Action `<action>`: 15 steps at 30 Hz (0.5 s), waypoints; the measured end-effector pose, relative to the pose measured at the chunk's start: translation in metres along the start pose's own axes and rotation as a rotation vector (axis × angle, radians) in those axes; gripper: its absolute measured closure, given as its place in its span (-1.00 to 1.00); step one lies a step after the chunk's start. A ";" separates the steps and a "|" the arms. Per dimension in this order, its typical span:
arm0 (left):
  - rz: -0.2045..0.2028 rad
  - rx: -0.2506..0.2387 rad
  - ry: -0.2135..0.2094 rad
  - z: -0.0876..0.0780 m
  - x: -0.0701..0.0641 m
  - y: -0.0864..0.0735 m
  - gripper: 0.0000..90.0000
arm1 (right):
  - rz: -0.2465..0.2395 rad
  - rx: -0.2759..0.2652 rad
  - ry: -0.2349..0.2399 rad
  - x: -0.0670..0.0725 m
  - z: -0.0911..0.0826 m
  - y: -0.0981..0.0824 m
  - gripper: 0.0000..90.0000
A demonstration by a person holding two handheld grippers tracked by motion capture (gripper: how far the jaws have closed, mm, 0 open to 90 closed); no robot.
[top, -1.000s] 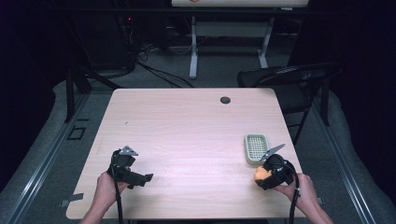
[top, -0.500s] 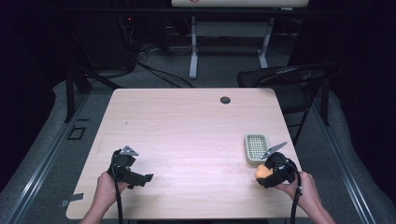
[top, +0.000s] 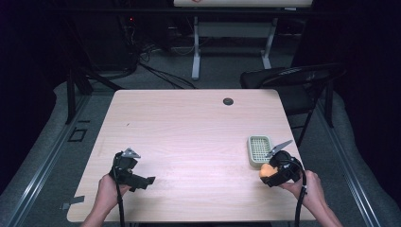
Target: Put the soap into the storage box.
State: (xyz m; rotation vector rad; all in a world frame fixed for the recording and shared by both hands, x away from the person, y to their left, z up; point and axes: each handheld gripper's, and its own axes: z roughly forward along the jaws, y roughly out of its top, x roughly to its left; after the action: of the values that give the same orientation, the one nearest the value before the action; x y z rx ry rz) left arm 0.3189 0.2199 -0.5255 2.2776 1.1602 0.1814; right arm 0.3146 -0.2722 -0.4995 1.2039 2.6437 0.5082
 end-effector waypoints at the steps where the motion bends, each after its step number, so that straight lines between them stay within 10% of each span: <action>1: 0.004 0.006 -0.002 0.000 0.000 0.000 -1.00 | 0.005 -0.004 0.007 -0.001 0.000 0.001 -0.41; 15: 0.010 0.005 0.000 0.001 -0.001 0.000 -1.00 | 0.010 -0.002 -0.020 -0.010 -0.005 0.013 -0.41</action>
State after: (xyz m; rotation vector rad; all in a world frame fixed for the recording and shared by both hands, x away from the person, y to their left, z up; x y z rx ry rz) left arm 0.3184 0.2186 -0.5258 2.2877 1.1508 0.1830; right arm 0.3289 -0.2732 -0.4898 1.2152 2.6215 0.4983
